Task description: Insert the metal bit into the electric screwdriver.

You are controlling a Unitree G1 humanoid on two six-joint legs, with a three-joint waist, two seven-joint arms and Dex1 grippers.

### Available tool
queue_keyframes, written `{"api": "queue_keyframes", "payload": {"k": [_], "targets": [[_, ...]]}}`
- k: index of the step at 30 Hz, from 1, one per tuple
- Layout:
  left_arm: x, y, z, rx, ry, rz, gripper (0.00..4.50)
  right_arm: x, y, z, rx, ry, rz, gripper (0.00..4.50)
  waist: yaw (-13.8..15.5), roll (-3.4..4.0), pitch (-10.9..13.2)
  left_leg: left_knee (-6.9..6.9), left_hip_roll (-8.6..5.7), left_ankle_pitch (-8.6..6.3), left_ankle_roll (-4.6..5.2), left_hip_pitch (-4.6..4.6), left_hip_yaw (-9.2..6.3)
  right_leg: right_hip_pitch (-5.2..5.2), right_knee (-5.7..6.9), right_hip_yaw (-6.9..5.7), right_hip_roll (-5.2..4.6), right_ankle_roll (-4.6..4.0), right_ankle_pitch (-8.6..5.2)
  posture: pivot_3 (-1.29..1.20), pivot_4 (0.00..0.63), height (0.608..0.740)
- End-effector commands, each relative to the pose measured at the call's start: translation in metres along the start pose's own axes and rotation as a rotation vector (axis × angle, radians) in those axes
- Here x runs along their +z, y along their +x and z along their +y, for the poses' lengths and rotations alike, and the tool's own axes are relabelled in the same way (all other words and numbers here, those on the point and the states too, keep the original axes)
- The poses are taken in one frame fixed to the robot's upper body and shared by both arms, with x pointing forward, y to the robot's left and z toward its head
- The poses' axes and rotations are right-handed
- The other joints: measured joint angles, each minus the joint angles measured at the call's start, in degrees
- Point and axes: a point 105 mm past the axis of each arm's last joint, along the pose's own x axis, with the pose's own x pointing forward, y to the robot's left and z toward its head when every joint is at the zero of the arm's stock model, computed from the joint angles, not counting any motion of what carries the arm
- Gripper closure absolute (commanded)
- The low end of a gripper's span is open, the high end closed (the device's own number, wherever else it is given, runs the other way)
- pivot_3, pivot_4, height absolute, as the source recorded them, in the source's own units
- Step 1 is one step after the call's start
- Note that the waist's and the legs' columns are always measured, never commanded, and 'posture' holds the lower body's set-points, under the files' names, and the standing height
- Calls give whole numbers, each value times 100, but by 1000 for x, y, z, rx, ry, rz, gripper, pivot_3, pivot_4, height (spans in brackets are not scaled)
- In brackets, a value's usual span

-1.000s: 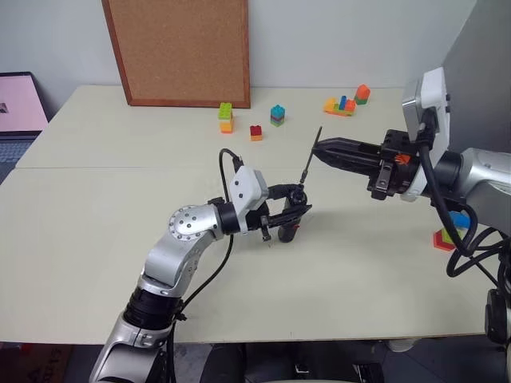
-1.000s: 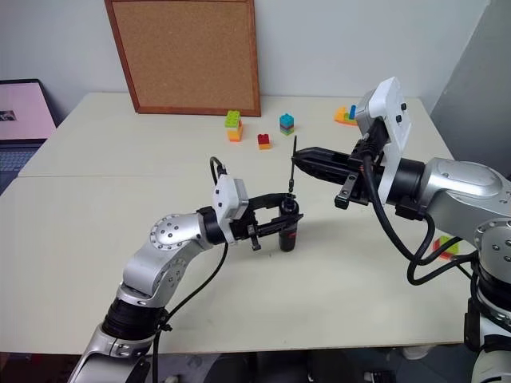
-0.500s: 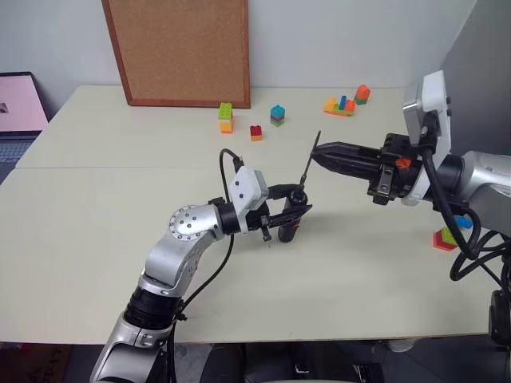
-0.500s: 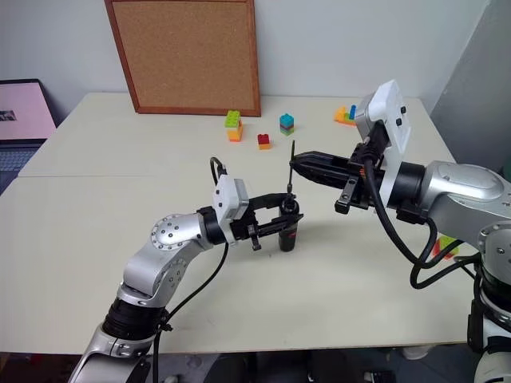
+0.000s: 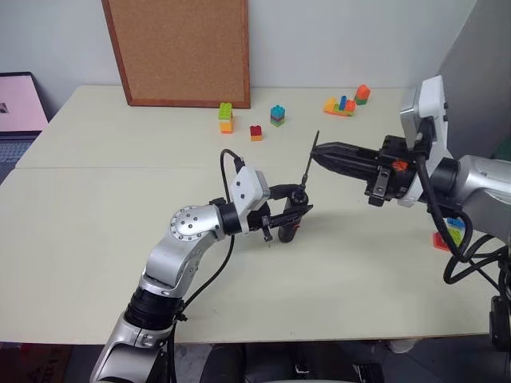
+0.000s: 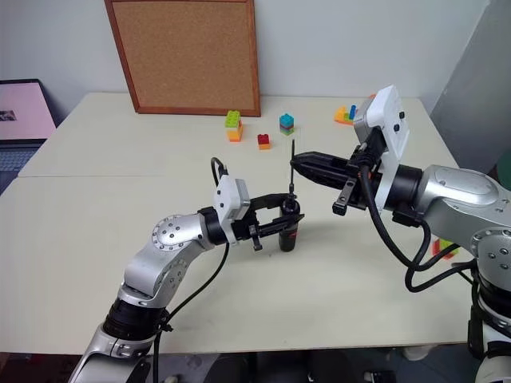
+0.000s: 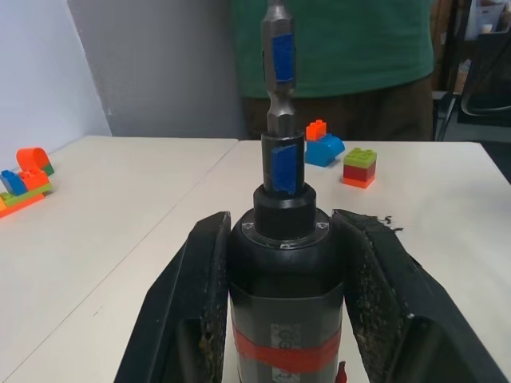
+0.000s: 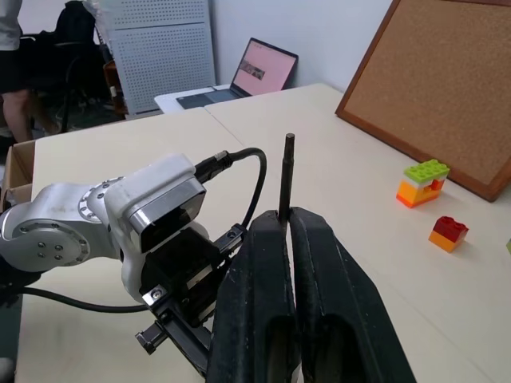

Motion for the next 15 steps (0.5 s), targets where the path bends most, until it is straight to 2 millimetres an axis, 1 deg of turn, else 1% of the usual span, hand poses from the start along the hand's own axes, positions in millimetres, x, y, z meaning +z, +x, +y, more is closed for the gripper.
{"api": "queue_keyframes", "payload": {"k": [1, 7, 9, 12, 15], "targets": [[-8, -2, -3, -7, -8, 39, 2864, -2, -1, 0, -15, -23, 13, 4500, -1, 0, 0, 0, 0, 0, 0, 0, 0, 0, 0, 0, 0, 0, 0, 0, 150, 740], [-8, -1, -2, 1, -10, 38, 2864, -7, 0, 14, 59, -7, 50, 4500, 0, 0, 0, 0, 0, 0, 0, 1, 0, 0, -1, 0, 0, 0, 0, 0, 150, 740], [-8, -1, -1, 2, -10, 38, 2864, -11, 0, 14, 58, 10, 68, 4500, 0, 0, 0, -1, 0, 0, 0, 1, 0, 1, -2, 0, 0, 0, 0, 0, 150, 740], [-7, -1, -1, 2, -7, 35, 2864, -18, -2, 10, 31, 70, 89, 4500, 1, 0, -1, -1, 0, 0, 0, 1, 0, 3, -3, 0, 0, 0, 0, 0, 150, 740], [-6, -2, -1, 6, -1, 35, 2864, -20, -4, 7, 10, 106, 93, 4500, 1, 0, -3, -1, 0, 0, 0, 3, 1, 6, -5, 0, 0, 0, 0, 0, 150, 740]]}}
